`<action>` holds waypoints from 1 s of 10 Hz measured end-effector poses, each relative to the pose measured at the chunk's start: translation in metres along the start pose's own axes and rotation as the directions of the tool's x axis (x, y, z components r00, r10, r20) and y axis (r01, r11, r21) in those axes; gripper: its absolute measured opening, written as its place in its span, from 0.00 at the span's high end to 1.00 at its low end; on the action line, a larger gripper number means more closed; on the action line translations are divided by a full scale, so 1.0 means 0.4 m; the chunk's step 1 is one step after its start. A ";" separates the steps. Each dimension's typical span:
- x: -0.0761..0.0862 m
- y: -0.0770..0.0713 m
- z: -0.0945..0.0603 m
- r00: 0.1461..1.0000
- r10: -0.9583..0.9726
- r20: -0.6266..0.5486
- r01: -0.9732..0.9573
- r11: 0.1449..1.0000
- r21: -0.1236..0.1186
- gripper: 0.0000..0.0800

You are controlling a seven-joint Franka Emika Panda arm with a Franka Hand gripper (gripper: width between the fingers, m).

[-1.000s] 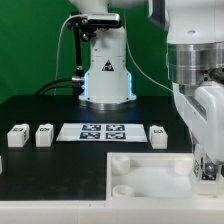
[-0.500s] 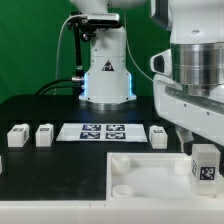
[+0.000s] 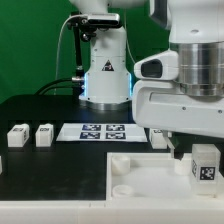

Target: Assemble one leg

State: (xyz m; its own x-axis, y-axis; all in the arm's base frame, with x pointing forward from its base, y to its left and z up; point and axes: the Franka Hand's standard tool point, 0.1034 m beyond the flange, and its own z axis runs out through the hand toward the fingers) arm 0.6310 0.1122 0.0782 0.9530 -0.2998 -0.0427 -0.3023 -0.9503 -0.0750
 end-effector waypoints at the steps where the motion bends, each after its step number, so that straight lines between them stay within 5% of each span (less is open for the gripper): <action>1: -0.003 0.001 0.003 0.988 -0.154 0.001 0.154 0.988 -0.011 0.19; 3: 0.003 0.004 0.003 0.949 -0.316 -0.009 0.316 0.949 -0.013 0.19; 4: 0.002 0.003 0.004 0.962 -0.274 -0.009 0.274 0.962 -0.013 0.34; 5: 0.002 0.003 0.004 0.968 -0.250 -0.010 0.250 0.968 -0.013 0.34; 7: 0.002 0.002 0.005 0.993 -0.118 -0.011 0.118 0.993 -0.009 0.64; 10: 0.002 0.003 0.006 0.980 0.198 -0.011 -0.198 0.980 -0.005 0.64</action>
Offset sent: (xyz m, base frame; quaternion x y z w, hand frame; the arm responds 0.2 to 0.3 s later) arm 0.0000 0.0000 0.0000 0.0000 0.0000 0.0000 1.0000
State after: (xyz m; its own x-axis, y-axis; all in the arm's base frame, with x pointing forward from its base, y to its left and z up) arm 0.6312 0.1110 0.0758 0.8745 -0.4828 -0.0457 -0.4848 -0.8725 -0.0603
